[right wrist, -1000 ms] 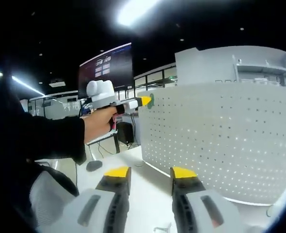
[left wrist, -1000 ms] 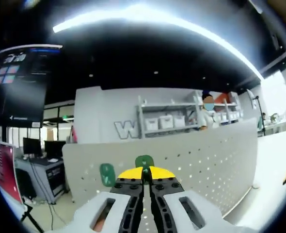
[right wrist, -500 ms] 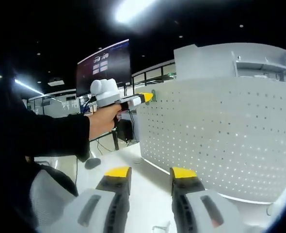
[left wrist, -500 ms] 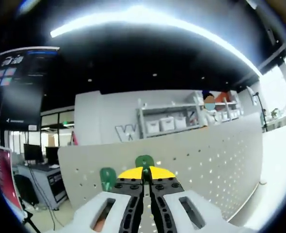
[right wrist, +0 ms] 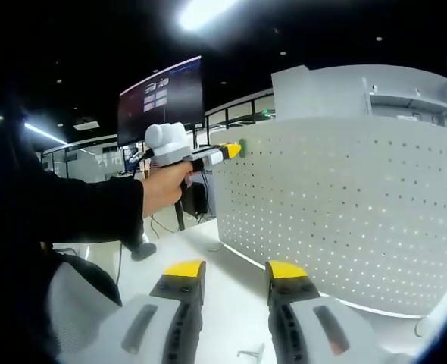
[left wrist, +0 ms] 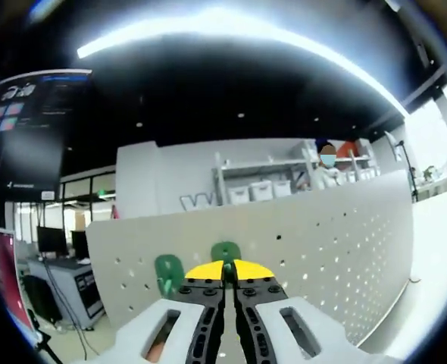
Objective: Insert the hook assembly into the mounting plate slot until the hook locks in place.
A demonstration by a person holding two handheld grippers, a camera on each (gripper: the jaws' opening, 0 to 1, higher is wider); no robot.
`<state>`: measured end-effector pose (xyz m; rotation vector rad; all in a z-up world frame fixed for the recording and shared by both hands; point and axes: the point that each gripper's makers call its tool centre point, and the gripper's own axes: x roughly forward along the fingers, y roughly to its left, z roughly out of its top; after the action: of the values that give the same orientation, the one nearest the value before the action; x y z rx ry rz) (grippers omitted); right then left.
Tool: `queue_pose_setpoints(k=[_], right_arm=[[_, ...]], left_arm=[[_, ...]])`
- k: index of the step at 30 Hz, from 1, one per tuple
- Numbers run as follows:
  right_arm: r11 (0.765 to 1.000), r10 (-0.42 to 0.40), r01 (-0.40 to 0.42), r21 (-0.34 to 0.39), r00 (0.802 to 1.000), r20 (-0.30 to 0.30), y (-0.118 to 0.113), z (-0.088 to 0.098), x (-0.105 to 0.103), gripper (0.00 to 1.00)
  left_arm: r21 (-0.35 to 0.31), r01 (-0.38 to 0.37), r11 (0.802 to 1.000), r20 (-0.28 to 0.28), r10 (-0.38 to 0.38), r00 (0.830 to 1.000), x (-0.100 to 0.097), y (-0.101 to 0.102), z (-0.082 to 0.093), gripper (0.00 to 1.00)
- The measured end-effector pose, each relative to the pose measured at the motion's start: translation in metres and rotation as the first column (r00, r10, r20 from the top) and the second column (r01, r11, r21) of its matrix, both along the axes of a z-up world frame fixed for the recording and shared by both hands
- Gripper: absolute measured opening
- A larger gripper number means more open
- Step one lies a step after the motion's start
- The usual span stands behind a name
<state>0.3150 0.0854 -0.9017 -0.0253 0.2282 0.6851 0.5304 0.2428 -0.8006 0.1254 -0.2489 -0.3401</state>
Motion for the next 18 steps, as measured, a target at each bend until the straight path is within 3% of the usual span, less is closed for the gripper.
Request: queue_pose_setpoints(k=[7,9,14,18], right_arm=[[1.0,-0.003,0.003,0.001,1.0,-0.01,0.0005,-0.0016,-0.0001,0.29],[1.0,-0.002,0.002,0.0,1.0,-0.013,0.0011,-0.0028,-0.0005,0.29],[1.0,-0.004,0.004,-0.003,1.0,-0.017,0.0008,-0.004,-0.0012,0.29],[1.0,-0.011,0.011,-0.002,1.0,-0.017,-0.0021,-0.0038,-0.0007,0.29]], left_arm=[[0.076,-0.023,0.997,0.025,0.021,0.999,-0.0004,-0.0017,0.0008,0.02],[0.144,-0.053,0.988,0.045,0.047,0.998,-0.0003,-0.002,0.001,0.03],[0.241,-0.104,0.965,0.065,0.091,0.994,0.0025,-0.0049,-0.0018,0.03],[0.227,-0.097,0.969,0.067,0.084,0.994,0.0027,-0.0034,-0.0023,0.03]])
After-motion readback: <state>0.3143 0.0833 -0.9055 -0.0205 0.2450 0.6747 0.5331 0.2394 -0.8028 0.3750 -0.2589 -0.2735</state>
